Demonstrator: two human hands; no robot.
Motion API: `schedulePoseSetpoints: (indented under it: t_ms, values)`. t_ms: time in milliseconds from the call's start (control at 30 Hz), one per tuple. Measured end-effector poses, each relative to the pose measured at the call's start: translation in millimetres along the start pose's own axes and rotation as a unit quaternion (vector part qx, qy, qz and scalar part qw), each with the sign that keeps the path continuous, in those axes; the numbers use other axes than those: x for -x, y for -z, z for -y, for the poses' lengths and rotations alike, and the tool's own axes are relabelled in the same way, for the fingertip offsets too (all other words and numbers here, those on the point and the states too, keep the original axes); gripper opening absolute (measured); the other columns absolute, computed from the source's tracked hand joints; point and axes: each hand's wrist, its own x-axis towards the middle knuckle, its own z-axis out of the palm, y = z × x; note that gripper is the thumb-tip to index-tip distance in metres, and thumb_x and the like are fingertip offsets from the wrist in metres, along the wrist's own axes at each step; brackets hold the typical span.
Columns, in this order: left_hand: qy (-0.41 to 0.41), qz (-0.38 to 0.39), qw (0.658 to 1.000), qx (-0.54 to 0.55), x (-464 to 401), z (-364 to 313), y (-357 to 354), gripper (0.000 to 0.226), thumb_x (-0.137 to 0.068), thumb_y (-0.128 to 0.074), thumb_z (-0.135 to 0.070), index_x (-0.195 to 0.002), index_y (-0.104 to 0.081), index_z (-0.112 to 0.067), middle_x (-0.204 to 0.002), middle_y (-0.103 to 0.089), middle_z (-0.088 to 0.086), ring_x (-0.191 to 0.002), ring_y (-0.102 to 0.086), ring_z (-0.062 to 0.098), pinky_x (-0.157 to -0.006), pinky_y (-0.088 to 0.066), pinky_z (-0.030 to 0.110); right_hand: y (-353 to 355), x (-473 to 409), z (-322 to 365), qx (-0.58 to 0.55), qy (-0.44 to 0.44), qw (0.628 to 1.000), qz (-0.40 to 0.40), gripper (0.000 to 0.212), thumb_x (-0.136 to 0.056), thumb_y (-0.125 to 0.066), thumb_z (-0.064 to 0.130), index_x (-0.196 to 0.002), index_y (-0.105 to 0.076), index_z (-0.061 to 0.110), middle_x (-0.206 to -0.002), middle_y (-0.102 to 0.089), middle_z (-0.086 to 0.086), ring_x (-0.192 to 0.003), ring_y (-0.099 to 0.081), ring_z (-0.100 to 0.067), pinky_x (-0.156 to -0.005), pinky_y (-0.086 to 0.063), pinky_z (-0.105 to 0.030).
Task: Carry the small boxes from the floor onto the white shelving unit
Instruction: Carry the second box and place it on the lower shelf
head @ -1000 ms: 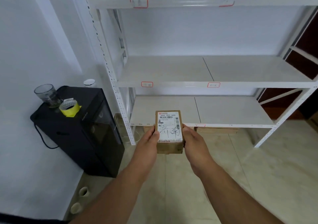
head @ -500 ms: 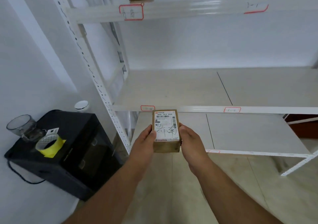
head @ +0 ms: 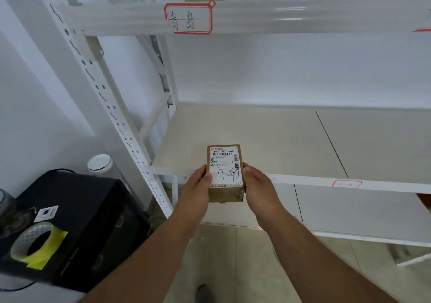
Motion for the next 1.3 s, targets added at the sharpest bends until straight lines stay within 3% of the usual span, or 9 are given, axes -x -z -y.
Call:
schedulePoseSetpoints:
  t_ms: [133, 300, 467, 667, 833, 900, 1100, 1200, 1300]
  values:
    - [-0.007, 0.02, 1.0, 0.003, -59.0, -11.6, 18.4, 0.041, -0.107, -0.047, -0.041, -0.144, -0.065, -0.046, -0.129, -0.079, -0.017, -0.125, -0.072, 0.014, -0.117, -0.05, 0.048, -28.4, -50.5, 11.7, 0.011, -0.005, 1.0, -0.014, 0.048, -0.115, -0.031, 0.031, -0.141, -0.072, 0.033, -0.129, -0.077, 0.005, -0.108, -0.068, 0.003, -0.062, -0.05, -0.004]
    - [-0.012, 0.052, 0.999, -0.009, -117.1, -24.6, 34.8, 0.04, -0.11, -0.046, -0.035, -0.143, -0.066, -0.041, -0.13, -0.079, -0.015, -0.124, -0.073, 0.012, -0.115, -0.053, 0.044, -57.3, -101.7, 14.7, 0.012, -0.019, 0.999, -0.033, 0.048, -0.115, -0.032, 0.033, -0.14, -0.073, 0.032, -0.133, -0.078, 0.002, -0.12, -0.072, -0.014, -0.08, -0.051, -0.018]
    - [0.003, 0.068, 0.998, -0.015, -158.5, -35.0, 35.6, 0.033, -0.112, -0.043, -0.026, -0.123, -0.067, -0.046, -0.122, -0.077, -0.017, -0.123, -0.071, 0.014, -0.113, -0.054, 0.041, -66.8, -138.8, 18.7, 0.025, -0.03, 0.998, -0.04, 0.047, -0.113, -0.032, 0.025, -0.126, -0.076, 0.034, -0.129, -0.078, 0.002, -0.117, -0.072, -0.013, -0.081, -0.052, -0.02]
    - [0.013, 0.075, 0.997, -0.031, -195.5, -33.7, 34.0, 0.038, -0.107, -0.045, -0.033, -0.136, -0.067, -0.044, -0.134, -0.077, -0.013, -0.129, -0.069, 0.016, -0.116, -0.051, 0.048, -70.1, -173.8, 11.4, 0.031, -0.036, 0.998, -0.03, 0.047, -0.112, -0.032, 0.024, -0.127, -0.074, 0.039, -0.13, -0.078, 0.003, -0.122, -0.07, -0.015, -0.092, -0.055, -0.026]
    - [0.029, 0.079, 0.995, -0.045, -213.8, -26.2, 29.8, 0.043, -0.109, -0.043, -0.032, -0.149, -0.06, -0.037, -0.139, -0.074, -0.01, -0.133, -0.066, 0.018, -0.119, -0.048, 0.049, -70.1, -193.0, 2.9, 0.028, -0.045, 0.998, -0.03, 0.045, -0.114, -0.031, 0.021, -0.123, -0.072, 0.037, -0.125, -0.076, 0.005, -0.11, -0.068, 0.0, -0.081, -0.05, -0.017]
    - [0.04, 0.08, 0.995, -0.047, -219.5, -25.0, 26.7, 0.043, -0.109, -0.044, -0.029, -0.148, -0.059, -0.036, -0.139, -0.074, -0.008, -0.133, -0.066, 0.019, -0.119, -0.048, 0.049, -70.7, -199.9, -4.2, 0.034, -0.057, 0.997, -0.027, 0.045, -0.114, -0.031, 0.021, -0.128, -0.072, 0.033, -0.129, -0.076, 0.002, -0.113, -0.069, -0.008, -0.082, -0.051, -0.019]
    - [0.037, 0.078, 0.995, -0.054, -219.9, -29.9, 22.8, 0.039, -0.114, -0.041, -0.027, -0.151, -0.054, -0.033, -0.142, -0.07, -0.008, -0.132, -0.064, 0.016, -0.114, -0.051, 0.039, -69.8, -207.7, -11.3, 0.052, -0.051, 0.997, -0.028, 0.047, -0.114, -0.032, 0.023, -0.133, -0.074, 0.029, -0.128, -0.078, 0.005, -0.115, -0.071, -0.005, -0.087, -0.055, -0.02]
    - [0.006, 0.08, 0.993, -0.092, -210.9, -34.7, 28.1, 0.043, -0.115, -0.041, -0.033, -0.158, -0.046, -0.03, -0.142, -0.062, -0.01, -0.126, -0.061, 0.01, -0.103, -0.047, 0.026, -68.8, -204.8, -14.3, 0.074, -0.055, 0.995, -0.041, 0.046, -0.112, -0.031, 0.034, -0.129, -0.073, 0.026, -0.132, -0.077, 0.003, -0.119, -0.071, -0.013, -0.102, -0.06, -0.038]
    - [-0.028, 0.052, 0.983, -0.175, -202.7, -32.2, 41.4, 0.062, -0.112, -0.051, -0.039, -0.168, -0.032, -0.023, -0.168, -0.047, 0.001, -0.153, -0.046, 0.022, -0.12, -0.04, 0.037, -61.6, -191.4, -18.6, 0.132, -0.047, 0.988, -0.059, 0.05, -0.114, -0.034, 0.039, -0.156, -0.057, 0.023, -0.156, -0.061, 0.005, -0.144, -0.057, -0.018, -0.124, -0.044, -0.042]
